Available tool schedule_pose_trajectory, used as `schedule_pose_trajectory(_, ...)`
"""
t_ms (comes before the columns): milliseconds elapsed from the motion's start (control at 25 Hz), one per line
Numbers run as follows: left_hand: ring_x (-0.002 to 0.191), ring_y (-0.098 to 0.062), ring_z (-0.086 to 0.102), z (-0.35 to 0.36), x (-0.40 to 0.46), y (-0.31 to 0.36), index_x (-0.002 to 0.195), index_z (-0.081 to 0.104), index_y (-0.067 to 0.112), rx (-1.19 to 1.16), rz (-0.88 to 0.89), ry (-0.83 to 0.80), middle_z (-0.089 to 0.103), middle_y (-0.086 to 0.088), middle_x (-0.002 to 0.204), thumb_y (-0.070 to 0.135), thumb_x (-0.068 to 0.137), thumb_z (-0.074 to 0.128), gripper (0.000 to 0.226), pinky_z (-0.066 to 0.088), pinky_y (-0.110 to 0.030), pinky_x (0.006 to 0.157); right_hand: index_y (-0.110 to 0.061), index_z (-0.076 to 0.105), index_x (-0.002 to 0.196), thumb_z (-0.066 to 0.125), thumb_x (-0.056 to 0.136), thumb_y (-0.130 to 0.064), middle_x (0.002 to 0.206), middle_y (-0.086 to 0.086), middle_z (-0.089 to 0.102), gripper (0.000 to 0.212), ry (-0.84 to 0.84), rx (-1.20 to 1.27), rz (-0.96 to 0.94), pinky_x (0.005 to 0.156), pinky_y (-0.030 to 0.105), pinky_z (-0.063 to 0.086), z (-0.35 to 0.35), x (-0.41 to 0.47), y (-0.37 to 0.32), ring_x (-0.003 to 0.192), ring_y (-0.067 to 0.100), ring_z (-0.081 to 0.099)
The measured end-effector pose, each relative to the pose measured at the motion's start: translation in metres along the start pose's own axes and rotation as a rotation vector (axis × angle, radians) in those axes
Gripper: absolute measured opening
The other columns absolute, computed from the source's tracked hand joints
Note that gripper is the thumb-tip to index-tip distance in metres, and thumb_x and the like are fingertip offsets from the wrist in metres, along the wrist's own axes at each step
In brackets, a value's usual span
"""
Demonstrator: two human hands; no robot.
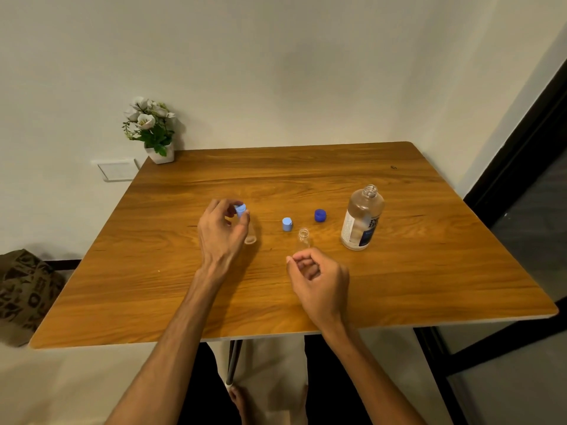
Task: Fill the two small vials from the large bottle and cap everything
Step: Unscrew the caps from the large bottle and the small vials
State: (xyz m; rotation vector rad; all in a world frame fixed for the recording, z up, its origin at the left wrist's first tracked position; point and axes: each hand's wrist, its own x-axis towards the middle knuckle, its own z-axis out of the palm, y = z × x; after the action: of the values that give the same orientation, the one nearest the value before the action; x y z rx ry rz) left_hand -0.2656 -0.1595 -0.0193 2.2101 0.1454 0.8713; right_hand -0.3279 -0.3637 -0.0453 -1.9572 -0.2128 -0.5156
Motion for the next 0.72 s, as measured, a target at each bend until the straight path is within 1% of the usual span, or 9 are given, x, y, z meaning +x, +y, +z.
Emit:
schedule_pose_trajectory(80, 0.079, -0.013, 0.065, -0.004, -0.008, 0.005, 0.106, 0.076, 0.017, -0.121, -0.054, -0.034, 0.070, 0.000, 0.091, 0.019, 0.081, 0.075, 0.025, 0.059, -0.036, 0.071, -0.022, 0.076, 0.105, 0.082, 0.088, -0.026, 0.088, -0.012, 0.077, 0.019, -0.082, -0.016, 0.007, 0.051, 0.021, 0.057, 0.011, 0.000, -0.009, 0.060, 0.005, 0.068)
schedule_pose_trajectory(160, 0.079, -0.012, 0.066, -0.009, -0.019, 0.015, 0.114, 0.077, 0.017, -0.331, -0.192, -0.202, 0.072, -0.004, 0.090, 0.008, 0.084, 0.075, 0.031, 0.057, -0.033, 0.076, -0.024, 0.070, 0.129, 0.082, 0.087, -0.034, 0.104, -0.013, 0.078, 0.044, -0.198, -0.057, 0.073, 0.058, 0.022, 0.061, 0.021, 0.000, -0.019, 0.061, 0.004, 0.071)
schedule_pose_trajectory(240, 0.085, -0.019, 0.067, -0.014, -0.026, 0.019, 0.111, 0.081, 0.017, -0.489, -0.253, -0.350, 0.075, -0.014, 0.099, 0.006, 0.085, 0.072, 0.030, 0.055, -0.038, 0.080, -0.022, 0.065, 0.139, 0.082, 0.090, -0.033, 0.113, -0.014, 0.075, 0.053, -0.289, 0.016, 0.182, 0.064, 0.024, 0.064, 0.027, 0.002, -0.027, 0.069, 0.005, 0.075)
schedule_pose_trajectory(320, 0.090, -0.022, 0.066, -0.018, -0.028, 0.020, 0.105, 0.083, 0.016, -0.540, -0.270, -0.396, 0.074, -0.019, 0.108, 0.010, 0.082, 0.071, 0.026, 0.053, -0.040, 0.081, -0.019, 0.067, 0.137, 0.082, 0.091, -0.026, 0.119, -0.004, 0.077, 0.049, -0.318, 0.150, 0.282, 0.070, 0.029, 0.066, 0.033, 0.004, -0.029, 0.082, 0.007, 0.077)
schedule_pose_trajectory(400, 0.091, -0.016, 0.068, -0.021, -0.029, 0.021, 0.099, 0.082, 0.015, -0.538, -0.294, -0.377, 0.076, -0.014, 0.105, 0.010, 0.082, 0.080, 0.018, 0.055, -0.034, 0.081, -0.018, 0.072, 0.130, 0.084, 0.089, -0.021, 0.112, -0.008, 0.078, 0.043, -0.301, 0.149, 0.277, 0.074, 0.017, 0.062, 0.035, 0.005, -0.028, 0.088, -0.002, 0.073)
schedule_pose_trajectory(520, 0.076, -0.004, 0.064, -0.020, -0.029, 0.022, 0.088, 0.075, 0.016, -0.484, -0.320, -0.259, 0.074, -0.002, 0.087, 0.013, 0.076, 0.092, 0.021, 0.053, -0.021, 0.069, -0.018, 0.077, 0.119, 0.086, 0.086, -0.019, 0.099, -0.018, 0.074, 0.035, -0.223, 0.086, 0.202, 0.069, 0.003, 0.052, 0.038, 0.008, -0.032, 0.078, -0.019, 0.066)
schedule_pose_trajectory(560, 0.071, -0.006, 0.060, -0.017, -0.029, 0.024, 0.086, 0.069, 0.015, -0.477, -0.336, -0.223, 0.069, -0.002, 0.081, 0.015, 0.074, 0.094, 0.028, 0.052, -0.022, 0.064, -0.018, 0.078, 0.115, 0.087, 0.085, -0.019, 0.097, -0.016, 0.076, 0.032, -0.197, 0.069, 0.174, 0.068, 0.003, 0.051, 0.040, 0.008, -0.033, 0.074, -0.018, 0.066)
schedule_pose_trajectory(640, 0.068, -0.013, 0.054, -0.010, -0.027, 0.027, 0.088, 0.060, 0.017, -0.472, -0.372, -0.197, 0.060, -0.001, 0.076, 0.022, 0.073, 0.096, 0.039, 0.050, -0.032, 0.061, -0.021, 0.078, 0.103, 0.084, 0.084, -0.018, 0.083, -0.010, 0.078, 0.020, -0.171, 0.021, 0.108, 0.069, 0.002, 0.048, 0.045, 0.008, -0.036, 0.063, -0.002, 0.069)
schedule_pose_trajectory(720, 0.067, -0.014, 0.052, -0.003, -0.025, 0.029, 0.095, 0.065, 0.022, -0.462, -0.341, -0.228, 0.058, 0.004, 0.077, 0.029, 0.077, 0.092, 0.034, 0.049, -0.036, 0.061, -0.020, 0.075, 0.093, 0.079, 0.083, -0.016, 0.067, -0.005, 0.074, 0.011, -0.165, -0.029, 0.078, 0.074, -0.002, 0.040, 0.047, 0.008, -0.037, 0.053, 0.009, 0.066)
